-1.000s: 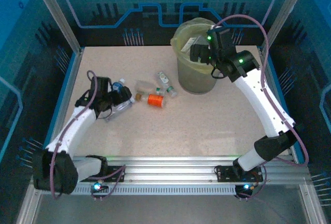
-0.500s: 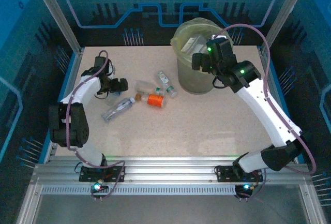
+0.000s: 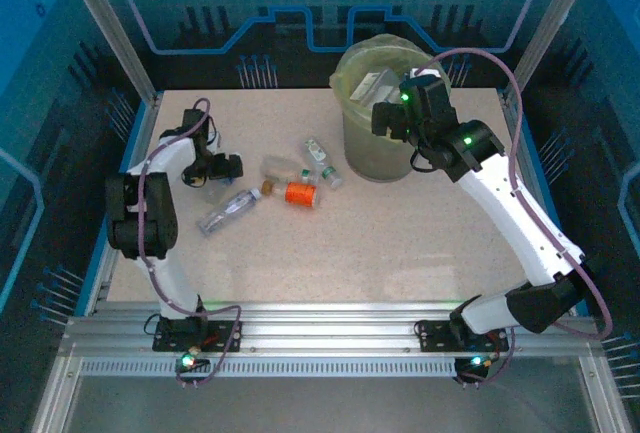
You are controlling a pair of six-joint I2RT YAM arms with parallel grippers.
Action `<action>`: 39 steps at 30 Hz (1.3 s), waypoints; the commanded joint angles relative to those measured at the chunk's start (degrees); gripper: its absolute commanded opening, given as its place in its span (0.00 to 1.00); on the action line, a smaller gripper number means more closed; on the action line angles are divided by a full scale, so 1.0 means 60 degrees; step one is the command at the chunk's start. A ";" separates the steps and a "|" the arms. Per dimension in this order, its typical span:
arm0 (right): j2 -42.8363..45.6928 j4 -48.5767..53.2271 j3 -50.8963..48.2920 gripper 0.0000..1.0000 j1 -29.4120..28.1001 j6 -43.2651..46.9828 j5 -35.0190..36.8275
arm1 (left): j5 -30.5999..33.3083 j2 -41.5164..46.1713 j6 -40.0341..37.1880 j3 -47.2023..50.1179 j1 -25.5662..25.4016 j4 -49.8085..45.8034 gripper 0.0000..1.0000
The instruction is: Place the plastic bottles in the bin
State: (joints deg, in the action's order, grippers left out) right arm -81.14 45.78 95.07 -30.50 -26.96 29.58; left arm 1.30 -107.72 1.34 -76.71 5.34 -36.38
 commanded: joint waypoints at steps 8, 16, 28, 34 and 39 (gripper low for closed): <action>0.0003 -0.0152 -0.0038 1.00 -0.0175 -0.0136 0.0099 | 0.0407 -0.1081 0.0014 -0.0770 0.0266 -0.0405 0.97; 0.0027 -0.0173 -0.0139 1.00 -0.0204 -0.0194 0.0063 | 0.1148 -0.1327 -0.0048 -0.1022 0.0406 -0.0346 0.78; 0.0286 -0.0296 -0.0428 1.00 -0.0219 -0.0412 -0.0477 | 0.0248 0.0199 0.0191 -0.0734 0.0406 0.0351 0.59; 0.0601 -0.0693 -0.0718 1.00 -0.0219 -0.0429 -0.1629 | -0.1208 0.2051 0.0459 0.0119 0.0056 0.1334 0.61; 0.0953 -0.1410 -0.1096 1.00 -0.0219 -0.0355 -0.3089 | -0.2216 0.3750 0.0704 0.1152 -0.0908 0.2562 0.62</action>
State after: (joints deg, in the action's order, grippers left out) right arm -77.54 41.63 89.62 -30.87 -28.69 17.93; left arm -4.82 -89.67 3.60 -72.77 2.92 -26.68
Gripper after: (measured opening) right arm 0.996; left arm 0.637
